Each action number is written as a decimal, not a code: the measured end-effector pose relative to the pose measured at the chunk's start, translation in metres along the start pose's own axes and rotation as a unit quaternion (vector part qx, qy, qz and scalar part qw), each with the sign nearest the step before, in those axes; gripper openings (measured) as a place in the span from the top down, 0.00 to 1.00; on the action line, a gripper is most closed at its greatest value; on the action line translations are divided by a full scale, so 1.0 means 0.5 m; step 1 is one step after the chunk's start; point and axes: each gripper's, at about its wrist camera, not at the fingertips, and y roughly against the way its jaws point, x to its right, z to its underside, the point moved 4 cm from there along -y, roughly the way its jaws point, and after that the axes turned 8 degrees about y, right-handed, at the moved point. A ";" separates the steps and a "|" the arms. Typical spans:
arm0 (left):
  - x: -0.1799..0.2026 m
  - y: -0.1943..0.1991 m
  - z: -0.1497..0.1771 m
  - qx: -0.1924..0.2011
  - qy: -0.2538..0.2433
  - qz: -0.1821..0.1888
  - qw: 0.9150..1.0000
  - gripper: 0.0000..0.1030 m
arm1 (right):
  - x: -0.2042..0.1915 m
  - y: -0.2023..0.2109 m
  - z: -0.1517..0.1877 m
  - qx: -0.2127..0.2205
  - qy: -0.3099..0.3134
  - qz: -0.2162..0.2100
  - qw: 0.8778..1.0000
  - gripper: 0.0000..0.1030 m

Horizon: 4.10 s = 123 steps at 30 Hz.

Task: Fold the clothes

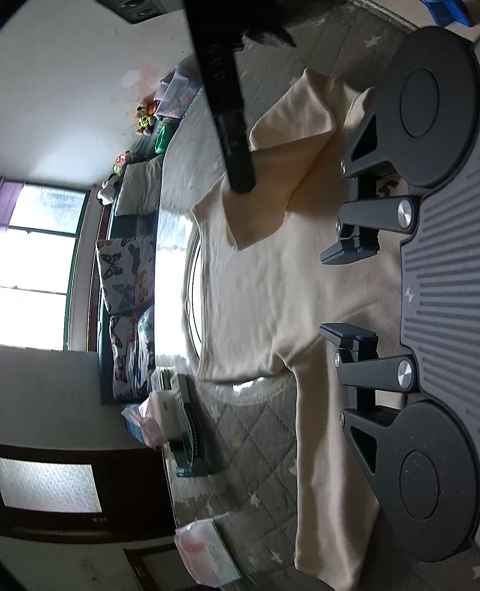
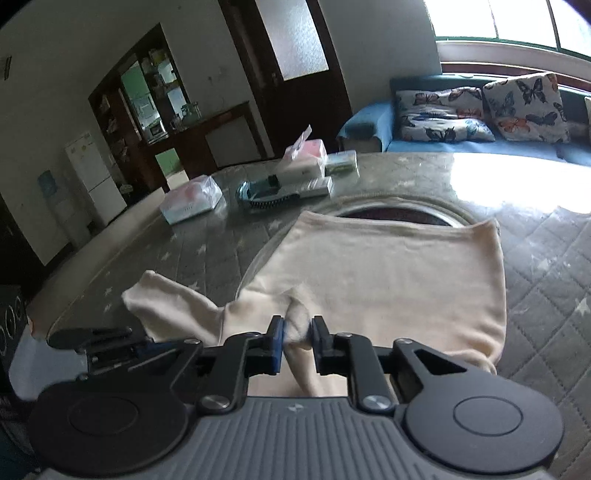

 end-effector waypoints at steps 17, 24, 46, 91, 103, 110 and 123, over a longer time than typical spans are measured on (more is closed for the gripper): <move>0.037 -0.018 -0.026 0.007 -0.017 0.008 1.000 0.62 | 0.011 0.016 0.014 -0.015 0.014 -0.039 0.999 0.76; 0.031 -0.004 -0.029 0.015 -0.016 0.012 1.000 0.62 | 0.034 0.026 0.019 -0.021 0.038 0.008 0.999 0.71; 0.075 -0.078 0.010 -0.033 -0.048 0.042 0.997 0.68 | 0.127 0.003 0.085 -0.052 0.065 0.120 0.989 0.75; -0.357 0.102 0.017 0.060 0.224 -0.245 0.941 0.55 | -0.037 -0.075 0.070 -0.080 0.164 0.041 0.982 0.61; -0.411 0.072 0.004 0.066 0.310 -0.226 0.921 0.64 | -0.032 -0.074 0.063 -0.076 0.157 0.043 0.984 0.60; -0.402 0.056 -0.017 0.075 0.300 -0.221 0.925 0.98 | -0.012 -0.068 0.058 -0.073 0.144 0.055 0.985 0.60; -0.078 0.101 -0.159 0.131 0.158 -0.011 0.979 0.98 | 0.076 -0.006 0.056 -0.041 0.087 0.094 0.991 0.60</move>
